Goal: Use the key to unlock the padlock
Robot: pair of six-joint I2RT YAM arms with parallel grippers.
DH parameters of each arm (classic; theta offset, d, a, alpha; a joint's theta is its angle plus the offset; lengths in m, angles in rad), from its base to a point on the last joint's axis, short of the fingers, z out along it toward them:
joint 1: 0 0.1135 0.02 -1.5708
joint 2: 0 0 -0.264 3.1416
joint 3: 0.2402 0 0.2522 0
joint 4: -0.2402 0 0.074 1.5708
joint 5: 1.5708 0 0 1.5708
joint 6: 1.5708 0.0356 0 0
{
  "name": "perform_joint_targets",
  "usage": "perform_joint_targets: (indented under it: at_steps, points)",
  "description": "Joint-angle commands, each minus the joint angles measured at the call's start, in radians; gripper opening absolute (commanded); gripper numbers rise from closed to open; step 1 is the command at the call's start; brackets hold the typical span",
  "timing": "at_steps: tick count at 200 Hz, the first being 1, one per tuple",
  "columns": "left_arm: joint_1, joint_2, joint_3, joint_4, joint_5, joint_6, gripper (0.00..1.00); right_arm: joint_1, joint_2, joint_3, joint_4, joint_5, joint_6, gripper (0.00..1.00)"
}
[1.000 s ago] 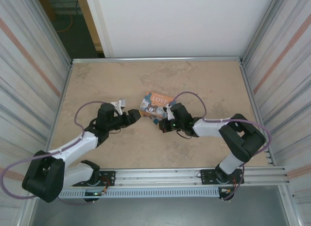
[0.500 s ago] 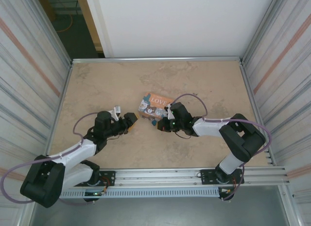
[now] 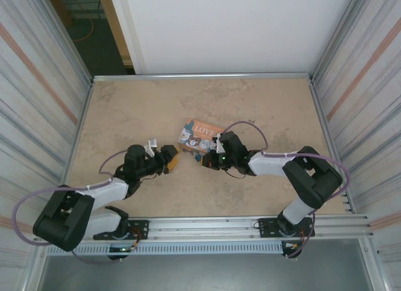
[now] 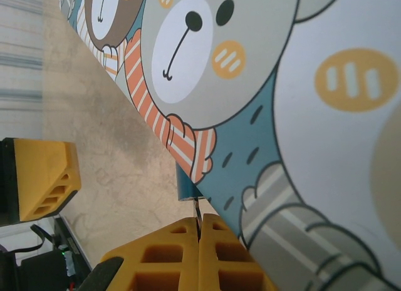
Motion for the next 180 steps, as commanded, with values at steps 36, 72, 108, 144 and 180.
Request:
perform_joint_targets:
  at_steps: [36, 72, 108, 144, 180]
  points:
    - [0.007, 0.092, 0.026, 0.09, 0.052, -0.032, 0.62, -0.001, -0.01, 0.04, 0.035, -0.031, 0.024, 0.0]
    - [0.004, 0.169, 0.046, 0.149, 0.081, -0.043, 0.6, 0.0, -0.002, 0.049, 0.032, -0.039, 0.024, 0.0]
    - [-0.018, 0.266, 0.08, 0.221, 0.103, -0.054, 0.59, 0.0, 0.006, 0.056, 0.032, -0.042, 0.025, 0.0]
    - [-0.05, 0.367, 0.103, 0.308, 0.102, -0.085, 0.55, 0.001, 0.008, 0.056, 0.033, -0.043, 0.025, 0.0]
    - [-0.067, 0.439, 0.11, 0.384, 0.091, -0.118, 0.52, 0.001, 0.01, 0.055, 0.034, -0.044, 0.027, 0.0]
